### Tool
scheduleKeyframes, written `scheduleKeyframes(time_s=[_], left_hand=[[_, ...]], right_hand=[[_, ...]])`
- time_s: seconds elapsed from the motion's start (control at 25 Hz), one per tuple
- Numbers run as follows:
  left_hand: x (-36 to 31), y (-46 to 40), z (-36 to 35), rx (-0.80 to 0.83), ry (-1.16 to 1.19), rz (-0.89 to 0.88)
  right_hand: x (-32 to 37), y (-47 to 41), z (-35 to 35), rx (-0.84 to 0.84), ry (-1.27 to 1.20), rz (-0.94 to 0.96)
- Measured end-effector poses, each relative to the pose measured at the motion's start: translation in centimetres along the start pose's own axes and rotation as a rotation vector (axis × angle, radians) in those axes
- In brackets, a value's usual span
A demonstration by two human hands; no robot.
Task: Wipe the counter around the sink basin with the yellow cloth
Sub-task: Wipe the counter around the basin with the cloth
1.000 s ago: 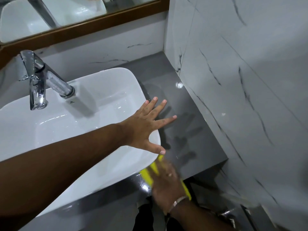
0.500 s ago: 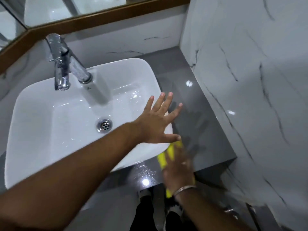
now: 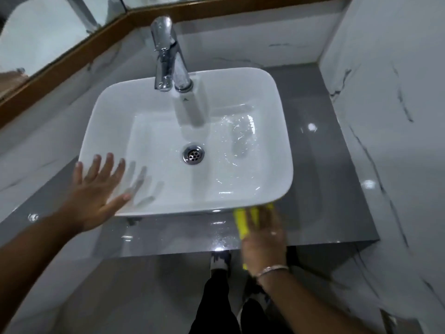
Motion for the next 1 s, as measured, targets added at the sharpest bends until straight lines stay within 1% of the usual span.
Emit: scheduleKeyframes(time_s=[0.04,0.08,0.12,0.16,0.2,0.24,0.28,0.32,0.36,0.4,0.44,0.48,0.52,0.56,0.6,0.64,0.68,0.72,0.76,0.8,0.84,0.88,0.92,0.96,1.0], left_hand=[[0.3,0.1,0.1,0.000,0.008,-0.041],[0.3,0.1,0.1,-0.006,0.015,-0.071],[0.4,0.2,0.2,-0.029,0.019,-0.094],[0.4,0.3,0.2,-0.062,0.024,-0.116],[0.4,0.4,0.1,-0.084,0.028,-0.128],[0.5,0.5,0.1,-0.097,0.034,-0.127],[0.4,0.4,0.0,-0.107,0.038,-0.117],[0.4,0.5,-0.1,-0.121,0.036,-0.105],[0.4,0.6,-0.2,-0.134,0.031,-0.096],[0.3,0.7,-0.4,-0.144,0.025,-0.093],[0.4,0.6,-0.5,-0.152,0.021,-0.094],[0.5,0.6,-0.5,-0.154,0.019,-0.094],[0.6,0.6,-0.4,-0.159,0.019,-0.092],[0.7,0.6,-0.4,-0.173,0.029,-0.084],[0.5,0.6,-0.4,-0.200,0.039,-0.074],[0.4,0.6,-0.4,-0.219,0.045,-0.065],[0.4,0.7,-0.5,-0.233,0.048,-0.060],[0.5,0.7,-0.6,-0.238,0.051,-0.058],[0.7,0.7,-0.8,-0.253,0.054,-0.061],[0.6,0.6,-0.9,-0.264,0.052,-0.060],[1.4,0.7,-1.1,-0.271,0.057,-0.071],[1.7,0.8,-1.2,-0.275,0.057,-0.086],[1.2,0.4,-1.3,-0.276,0.061,-0.100],[0.9,0.3,-1.3,-0.278,0.079,-0.108],[1.3,0.6,-1.3,-0.288,0.100,-0.120]], right_hand=[[2.2,1.4,-0.7,0.045,-0.003,0.225],[3.1,1.9,-0.5,0.082,-0.016,0.404],[2.4,1.4,0.2,0.094,-0.016,0.518],[0.6,0.4,0.7,0.080,0.020,0.581],[-1.6,-0.4,1.2,0.063,0.094,0.582],[-3.8,-1.0,1.9,0.008,0.129,0.475],[-5.3,-1.3,2.8,-0.075,0.120,0.273],[-5.1,-1.4,3.2,-0.150,0.085,0.071],[-3.3,-1.0,2.6,-0.187,0.053,-0.064],[-0.6,-0.3,1.2,-0.168,0.010,-0.108],[3.1,0.8,0.2,-0.100,-0.017,-0.040],[6.9,2.0,-0.6,-0.006,-0.049,0.128],[8.7,2.7,-1.9,0.106,-0.045,0.342],[8.3,2.3,-2.6,0.164,-0.007,0.525],[6.4,0.8,-2.2,0.222,0.062,0.631],[3.6,-0.3,-2.0,0.234,0.163,0.657],[1.4,-0.7,-1.4,0.225,0.245,0.556],[-0.2,-0.7,-0.9,0.133,0.264,0.363],[0.1,0.0,-0.4,0.005,0.272,0.120],[2.6,0.4,-0.3,-0.046,0.288,-0.073],[7.5,1.3,-1.5,0.008,0.272,-0.191],[12.6,2.4,-2.6,0.082,0.262,-0.181],[16.3,3.4,-3.7,0.164,0.174,-0.036],[18.8,4.7,-4.8,0.220,0.112,0.164],[20.0,5.6,-4.9,0.256,0.101,0.341]])
Point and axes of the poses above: each hand's wrist, its own y-axis away from the middle knuckle, its own z-axis out of the back of the hand, x = y × z, the point moved 1 cm from there along -y, towards the middle knuckle, and after that the axes turned 12 degrees about -x, right-handed, at the moved point
